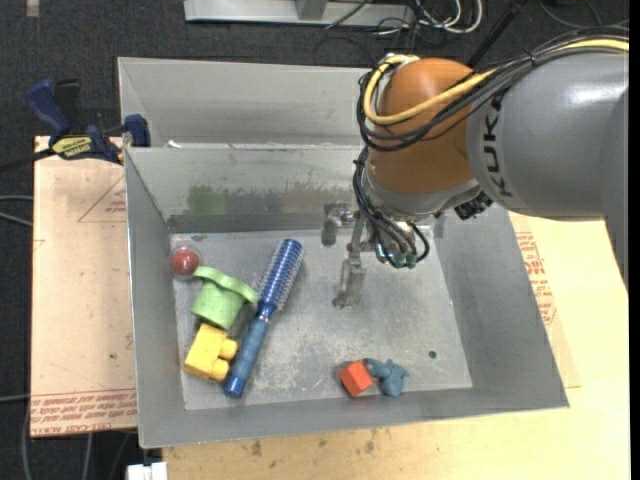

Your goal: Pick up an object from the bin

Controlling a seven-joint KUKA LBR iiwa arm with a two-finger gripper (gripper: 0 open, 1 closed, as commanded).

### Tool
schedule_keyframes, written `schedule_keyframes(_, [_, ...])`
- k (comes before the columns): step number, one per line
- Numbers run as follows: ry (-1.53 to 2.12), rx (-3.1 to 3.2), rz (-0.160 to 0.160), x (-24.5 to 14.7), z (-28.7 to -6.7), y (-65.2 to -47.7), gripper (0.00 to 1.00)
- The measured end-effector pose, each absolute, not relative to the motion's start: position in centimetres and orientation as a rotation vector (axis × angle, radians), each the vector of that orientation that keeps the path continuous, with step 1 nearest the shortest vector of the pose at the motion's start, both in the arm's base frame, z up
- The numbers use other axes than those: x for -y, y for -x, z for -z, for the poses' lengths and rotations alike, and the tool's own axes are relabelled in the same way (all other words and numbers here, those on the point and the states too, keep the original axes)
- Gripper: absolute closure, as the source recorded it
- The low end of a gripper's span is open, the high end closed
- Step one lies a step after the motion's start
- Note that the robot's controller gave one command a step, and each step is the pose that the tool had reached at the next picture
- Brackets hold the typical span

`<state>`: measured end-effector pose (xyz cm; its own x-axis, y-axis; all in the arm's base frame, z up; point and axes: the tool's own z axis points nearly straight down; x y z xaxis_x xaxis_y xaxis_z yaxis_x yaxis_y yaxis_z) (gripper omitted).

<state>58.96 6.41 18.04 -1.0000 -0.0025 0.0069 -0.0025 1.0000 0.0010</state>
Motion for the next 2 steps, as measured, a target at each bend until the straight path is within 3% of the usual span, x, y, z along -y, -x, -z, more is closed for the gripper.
schedule_keyframes(1, [-0.451, 3.118, 0.007, -12.92, -8.34, -61.25, 0.00])
schedule_keyframes(2, [-0.445, 3.111, 0.003, -12.61, -8.19, -61.07, 1.00])
